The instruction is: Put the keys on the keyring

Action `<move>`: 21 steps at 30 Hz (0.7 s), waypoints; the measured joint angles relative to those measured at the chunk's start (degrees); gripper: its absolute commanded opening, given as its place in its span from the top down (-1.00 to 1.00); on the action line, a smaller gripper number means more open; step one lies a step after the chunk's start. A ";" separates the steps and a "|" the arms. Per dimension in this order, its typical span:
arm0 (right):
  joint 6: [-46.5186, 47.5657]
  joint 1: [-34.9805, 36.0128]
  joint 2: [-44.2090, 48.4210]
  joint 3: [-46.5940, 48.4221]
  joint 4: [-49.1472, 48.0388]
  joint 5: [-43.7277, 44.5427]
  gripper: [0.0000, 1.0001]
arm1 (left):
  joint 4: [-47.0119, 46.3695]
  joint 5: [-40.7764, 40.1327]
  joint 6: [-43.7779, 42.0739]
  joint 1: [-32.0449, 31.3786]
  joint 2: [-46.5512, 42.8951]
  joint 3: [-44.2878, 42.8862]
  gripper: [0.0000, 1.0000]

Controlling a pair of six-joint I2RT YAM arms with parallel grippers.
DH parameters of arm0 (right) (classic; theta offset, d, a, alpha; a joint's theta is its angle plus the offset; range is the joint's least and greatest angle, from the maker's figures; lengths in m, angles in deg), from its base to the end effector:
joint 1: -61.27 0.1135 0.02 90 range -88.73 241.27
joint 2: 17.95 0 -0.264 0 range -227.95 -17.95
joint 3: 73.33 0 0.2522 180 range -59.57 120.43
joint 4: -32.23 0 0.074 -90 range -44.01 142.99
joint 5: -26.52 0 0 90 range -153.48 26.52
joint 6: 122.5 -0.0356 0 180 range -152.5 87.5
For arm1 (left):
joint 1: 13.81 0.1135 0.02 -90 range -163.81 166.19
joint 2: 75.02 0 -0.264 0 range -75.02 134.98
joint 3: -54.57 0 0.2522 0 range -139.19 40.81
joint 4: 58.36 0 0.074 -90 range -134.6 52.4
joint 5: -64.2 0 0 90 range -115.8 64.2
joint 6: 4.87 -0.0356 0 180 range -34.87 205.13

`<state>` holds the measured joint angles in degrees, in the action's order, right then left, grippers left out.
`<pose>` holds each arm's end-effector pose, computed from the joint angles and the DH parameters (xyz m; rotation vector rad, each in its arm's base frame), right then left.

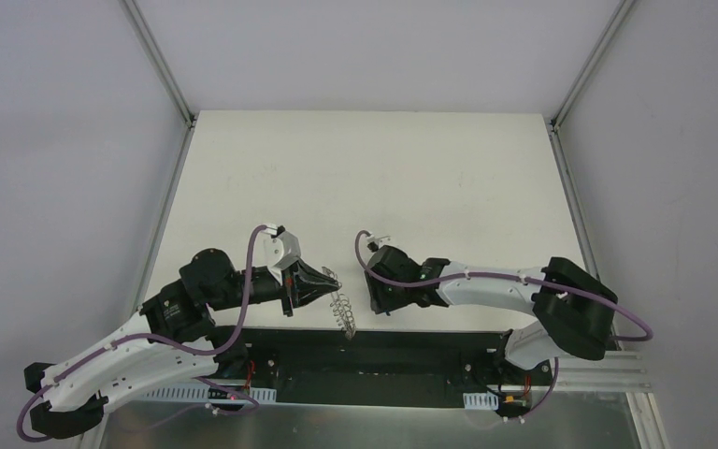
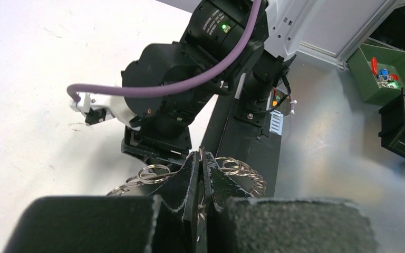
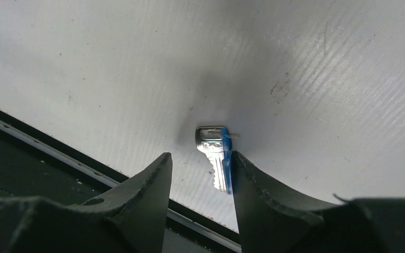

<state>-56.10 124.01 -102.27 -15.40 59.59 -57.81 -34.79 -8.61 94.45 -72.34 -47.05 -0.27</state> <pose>0.1334 0.2513 0.1759 -0.8225 2.4381 0.4833 0.0535 -0.1075 0.3575 0.9069 1.3598 -1.1566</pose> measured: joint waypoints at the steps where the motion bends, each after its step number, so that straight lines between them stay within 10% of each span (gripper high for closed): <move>1: -0.04 0.39 -0.63 0.02 -0.15 0.44 0.14 | 0.04 0.00 0.00 0.00 0.02 0.07 1.00; 7: -0.55 2.10 -2.97 1.49 -0.87 5.05 0.81 | 0.11 0.00 0.00 0.00 0.04 0.15 1.00; 13: -0.96 3.13 -2.71 1.68 -0.87 9.01 1.00 | 0.11 0.00 0.00 0.00 0.28 0.15 1.00; 18: -0.79 3.28 0.81 1.18 -0.15 10.91 0.97 | 0.11 0.00 -0.02 0.00 0.48 0.17 1.00; 21: -1.03 3.26 3.23 0.92 0.46 11.69 0.37 | 0.11 0.00 -0.02 0.00 0.57 0.22 1.00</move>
<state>-57.13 127.26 -99.03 -14.49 60.05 -46.11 -34.68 -8.61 94.43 -72.34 -46.49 -0.05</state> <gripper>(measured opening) 0.129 0.007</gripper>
